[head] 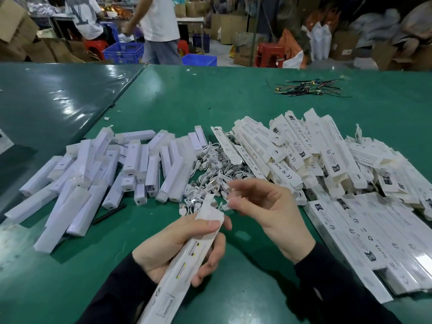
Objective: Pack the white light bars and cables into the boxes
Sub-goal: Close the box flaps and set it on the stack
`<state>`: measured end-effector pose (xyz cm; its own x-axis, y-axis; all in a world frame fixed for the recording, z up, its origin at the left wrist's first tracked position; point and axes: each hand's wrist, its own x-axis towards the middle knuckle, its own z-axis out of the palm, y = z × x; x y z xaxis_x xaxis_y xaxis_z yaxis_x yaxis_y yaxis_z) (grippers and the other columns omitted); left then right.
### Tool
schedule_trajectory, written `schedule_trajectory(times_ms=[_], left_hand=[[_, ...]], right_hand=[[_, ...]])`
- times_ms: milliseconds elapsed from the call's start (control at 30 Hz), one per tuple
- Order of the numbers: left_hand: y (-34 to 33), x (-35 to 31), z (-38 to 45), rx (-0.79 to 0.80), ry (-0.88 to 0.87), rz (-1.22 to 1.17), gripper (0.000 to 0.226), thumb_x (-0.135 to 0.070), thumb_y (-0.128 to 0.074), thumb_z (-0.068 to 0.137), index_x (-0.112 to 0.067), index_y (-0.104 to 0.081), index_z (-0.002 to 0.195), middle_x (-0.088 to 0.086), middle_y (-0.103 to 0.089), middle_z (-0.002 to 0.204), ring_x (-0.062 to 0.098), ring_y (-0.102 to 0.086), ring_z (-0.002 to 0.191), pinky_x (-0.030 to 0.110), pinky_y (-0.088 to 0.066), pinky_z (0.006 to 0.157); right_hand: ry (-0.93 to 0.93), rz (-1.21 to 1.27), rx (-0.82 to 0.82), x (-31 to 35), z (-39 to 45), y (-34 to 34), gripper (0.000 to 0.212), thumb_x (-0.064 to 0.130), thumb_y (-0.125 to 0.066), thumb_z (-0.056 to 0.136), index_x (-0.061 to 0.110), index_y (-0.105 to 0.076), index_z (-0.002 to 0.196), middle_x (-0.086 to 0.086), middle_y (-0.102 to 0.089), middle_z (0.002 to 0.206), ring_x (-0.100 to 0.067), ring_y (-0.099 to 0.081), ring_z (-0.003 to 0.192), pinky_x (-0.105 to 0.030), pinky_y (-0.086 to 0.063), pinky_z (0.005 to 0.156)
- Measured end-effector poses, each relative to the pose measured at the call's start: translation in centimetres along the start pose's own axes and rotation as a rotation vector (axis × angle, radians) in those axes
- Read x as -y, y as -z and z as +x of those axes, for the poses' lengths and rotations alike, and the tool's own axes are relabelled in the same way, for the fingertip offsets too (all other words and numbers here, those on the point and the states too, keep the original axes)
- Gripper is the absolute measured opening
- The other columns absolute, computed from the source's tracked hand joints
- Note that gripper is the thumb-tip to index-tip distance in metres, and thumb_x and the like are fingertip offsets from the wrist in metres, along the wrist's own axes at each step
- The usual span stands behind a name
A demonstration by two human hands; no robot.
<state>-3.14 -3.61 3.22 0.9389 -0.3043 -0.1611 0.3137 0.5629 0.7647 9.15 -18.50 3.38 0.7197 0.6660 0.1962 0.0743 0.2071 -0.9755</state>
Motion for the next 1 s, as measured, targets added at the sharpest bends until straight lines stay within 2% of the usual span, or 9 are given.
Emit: schedule_trajectory(times_ms=[100,200,300,400,500,633,733,900,1000], left_hand=[[0.0,0.0,-0.1,0.013,0.017,0.03,0.046,-0.025,-0.074,0.082,-0.005,-0.046,0.112,0.012,-0.053,0.058,0.017,-0.051,0.038,0.02,-0.047,0.036],[0.0,-0.1,-0.1,0.02,0.022,0.03,0.049,-0.025,-0.075,0.081,-0.006,-0.042,0.111,0.011,-0.052,0.057,0.015,-0.048,0.037,0.018,-0.043,0.036],[0.3,-0.1,-0.3,0.015,0.008,0.001,0.04,-0.027,-0.076,0.082,-0.008,-0.049,0.105,0.009,-0.047,0.056,0.013,-0.043,0.037,0.016,-0.041,0.036],[0.2,0.0,-0.2,0.016,0.045,-0.034,0.038,-0.046,-0.075,0.081,-0.013,-0.06,0.093,0.004,-0.04,0.054,0.011,-0.038,0.037,0.015,-0.037,0.035],[0.0,0.0,0.2,0.006,0.123,-0.091,0.052,-0.066,-0.053,0.084,-0.014,-0.06,0.084,0.003,-0.039,0.05,0.011,-0.036,0.034,0.014,-0.034,0.033],[0.0,0.2,0.4,0.029,0.153,-0.089,0.057,-0.066,-0.035,0.088,-0.014,-0.058,0.083,0.003,-0.04,0.05,0.011,-0.039,0.033,0.015,-0.038,0.034],[-0.1,0.3,0.4,0.085,0.163,-0.102,0.058,-0.067,-0.034,0.087,-0.015,-0.06,0.088,0.004,-0.042,0.051,0.012,-0.041,0.034,0.016,-0.04,0.034],[0.1,0.2,0.4,0.053,0.16,-0.123,0.058,-0.069,-0.037,0.085,-0.016,-0.06,0.086,0.004,-0.041,0.05,0.012,-0.039,0.034,0.015,-0.037,0.034],[0.2,0.1,0.3,0.012,0.172,-0.122,0.059,-0.071,-0.039,0.081,-0.016,-0.061,0.084,0.004,-0.041,0.049,0.012,-0.039,0.033,0.015,-0.036,0.033]], right_hand=[[0.023,0.0,0.012,0.2,-0.2,0.0,0.019,0.012,-0.081,0.065,0.009,-0.073,0.083,-0.008,-0.075,0.083,-0.015,-0.068,0.075,-0.026,-0.056,0.077],[0.048,0.026,0.049,0.3,-0.3,0.0,0.017,0.013,-0.08,0.07,0.007,-0.073,0.083,-0.011,-0.076,0.087,-0.016,-0.069,0.078,-0.025,-0.056,0.077],[0.068,0.063,0.085,0.5,-0.4,-0.2,0.016,0.014,-0.077,0.074,0.006,-0.072,0.087,-0.012,-0.075,0.091,-0.015,-0.069,0.081,-0.023,-0.054,0.076],[0.058,0.145,0.079,0.7,-0.5,-0.5,0.012,0.013,-0.076,0.075,0.012,-0.073,0.087,-0.012,-0.075,0.091,-0.015,-0.067,0.08,-0.022,-0.053,0.071],[-0.032,0.254,0.078,0.8,-0.5,-0.8,0.012,0.014,-0.074,0.076,0.021,-0.073,0.085,-0.01,-0.074,0.093,-0.014,-0.067,0.083,-0.026,-0.054,0.07],[-0.123,0.277,0.126,0.7,-0.6,-1.0,0.015,0.021,-0.075,0.073,0.024,-0.072,0.088,-0.007,-0.072,0.094,-0.017,-0.065,0.096,-0.027,-0.053,0.088],[-0.155,0.299,0.19,0.6,-0.8,-1.4,0.014,0.014,-0.07,0.081,0.024,-0.07,0.091,-0.003,-0.07,0.089,-0.014,-0.066,0.084,-0.023,-0.054,0.078],[0.06,0.103,0.094,0.6,-0.7,-1.0,0.017,0.0,-0.07,0.08,0.013,-0.063,0.09,-0.011,-0.068,0.086,-0.023,-0.067,0.082,-0.03,-0.055,0.081],[0.168,0.02,0.087,0.7,-0.9,-1.0,0.018,-0.005,-0.074,0.077,0.01,-0.066,0.083,-0.016,-0.072,0.086,-0.021,-0.069,0.081,-0.027,-0.055,0.078]])
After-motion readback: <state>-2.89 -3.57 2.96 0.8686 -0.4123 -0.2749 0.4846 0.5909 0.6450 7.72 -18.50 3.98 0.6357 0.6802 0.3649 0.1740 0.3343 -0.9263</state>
